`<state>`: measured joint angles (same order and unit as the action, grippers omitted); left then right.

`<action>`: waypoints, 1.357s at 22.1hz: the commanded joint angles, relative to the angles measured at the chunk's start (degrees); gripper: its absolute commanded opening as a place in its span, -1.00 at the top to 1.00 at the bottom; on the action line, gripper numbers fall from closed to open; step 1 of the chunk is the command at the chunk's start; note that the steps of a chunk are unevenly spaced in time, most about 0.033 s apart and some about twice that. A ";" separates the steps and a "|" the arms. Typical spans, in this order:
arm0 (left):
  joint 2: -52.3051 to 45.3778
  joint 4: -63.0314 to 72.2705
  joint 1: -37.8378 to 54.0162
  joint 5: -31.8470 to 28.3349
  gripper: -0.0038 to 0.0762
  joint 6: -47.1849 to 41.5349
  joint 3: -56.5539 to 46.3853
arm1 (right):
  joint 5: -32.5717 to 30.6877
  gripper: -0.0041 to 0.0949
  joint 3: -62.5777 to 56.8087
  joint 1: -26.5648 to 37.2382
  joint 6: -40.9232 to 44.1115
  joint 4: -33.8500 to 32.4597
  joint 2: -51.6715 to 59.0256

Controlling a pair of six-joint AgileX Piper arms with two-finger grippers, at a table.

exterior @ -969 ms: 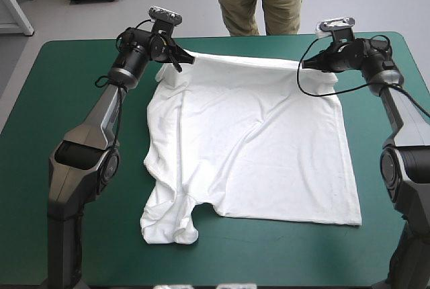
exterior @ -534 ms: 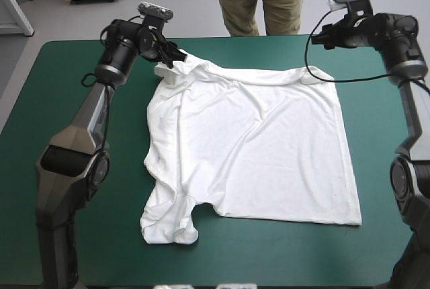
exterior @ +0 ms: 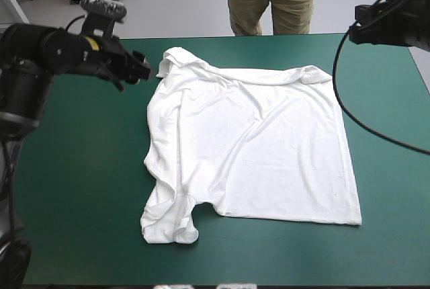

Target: Fold the cloth

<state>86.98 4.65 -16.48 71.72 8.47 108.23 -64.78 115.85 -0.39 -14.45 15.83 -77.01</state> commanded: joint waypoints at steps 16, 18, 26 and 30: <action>-23.57 12.38 -0.07 -23.61 -0.24 5.75 -67.62 | -3.68 -0.06 -12.29 0.43 1.69 2.15 12.48; -22.24 14.43 -0.54 -24.51 -0.24 8.39 -68.49 | -2.90 -0.06 -13.91 0.43 1.69 1.89 12.48; -10.14 13.57 -8.59 -31.68 -0.24 7.84 -68.75 | -2.21 -0.06 -15.65 0.43 1.69 -0.50 12.48; -3.71 13.96 -8.59 -32.34 -0.03 7.41 -68.75 | -1.38 -0.06 -15.65 0.43 1.34 -0.36 12.48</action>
<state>79.23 16.66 -24.50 44.45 15.76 40.53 -70.67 99.15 -0.39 -12.67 14.90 -65.05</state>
